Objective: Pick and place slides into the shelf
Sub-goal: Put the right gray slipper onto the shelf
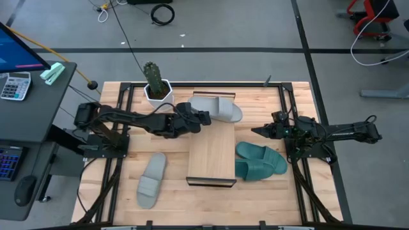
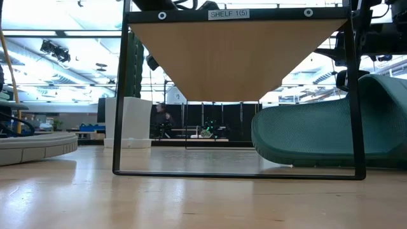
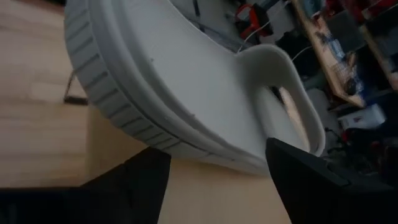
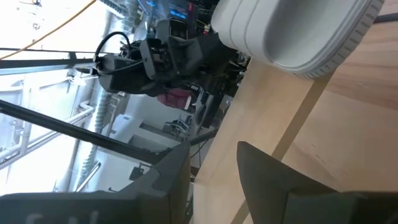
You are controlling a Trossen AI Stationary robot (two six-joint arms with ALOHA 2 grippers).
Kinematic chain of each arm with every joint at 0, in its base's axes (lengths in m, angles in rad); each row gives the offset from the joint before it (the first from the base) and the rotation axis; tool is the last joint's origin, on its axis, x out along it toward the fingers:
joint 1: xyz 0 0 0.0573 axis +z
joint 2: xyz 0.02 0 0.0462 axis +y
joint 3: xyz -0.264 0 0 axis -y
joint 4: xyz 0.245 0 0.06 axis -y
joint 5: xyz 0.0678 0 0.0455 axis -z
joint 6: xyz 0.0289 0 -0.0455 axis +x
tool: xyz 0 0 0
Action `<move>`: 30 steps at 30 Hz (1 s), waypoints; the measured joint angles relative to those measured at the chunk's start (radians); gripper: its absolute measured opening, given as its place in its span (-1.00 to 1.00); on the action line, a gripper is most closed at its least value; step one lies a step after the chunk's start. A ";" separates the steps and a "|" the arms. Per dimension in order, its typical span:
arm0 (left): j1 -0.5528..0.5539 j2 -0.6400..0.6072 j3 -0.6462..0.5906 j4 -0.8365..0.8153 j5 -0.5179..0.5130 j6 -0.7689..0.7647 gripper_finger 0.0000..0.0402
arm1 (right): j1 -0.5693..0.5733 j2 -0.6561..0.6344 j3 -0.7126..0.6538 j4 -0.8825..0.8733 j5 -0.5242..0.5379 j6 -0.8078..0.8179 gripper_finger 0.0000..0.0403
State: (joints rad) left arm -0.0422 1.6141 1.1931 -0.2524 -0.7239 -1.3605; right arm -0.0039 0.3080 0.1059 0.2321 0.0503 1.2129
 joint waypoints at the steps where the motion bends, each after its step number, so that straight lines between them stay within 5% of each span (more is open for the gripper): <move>1: 0.000 -0.001 0.000 -0.013 0.006 -0.010 0.32 | 0.000 0.000 0.000 0.000 0.000 0.000 -0.30; 30: 0.015 -0.012 0.001 -0.004 0.160 -0.071 0.27 | 0.000 0.000 0.000 -0.003 0.000 0.000 -0.30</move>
State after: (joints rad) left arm -0.0269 1.6024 1.1944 -0.2563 -0.5641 -1.4311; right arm -0.0040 0.3080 0.1059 0.2287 0.0502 1.2125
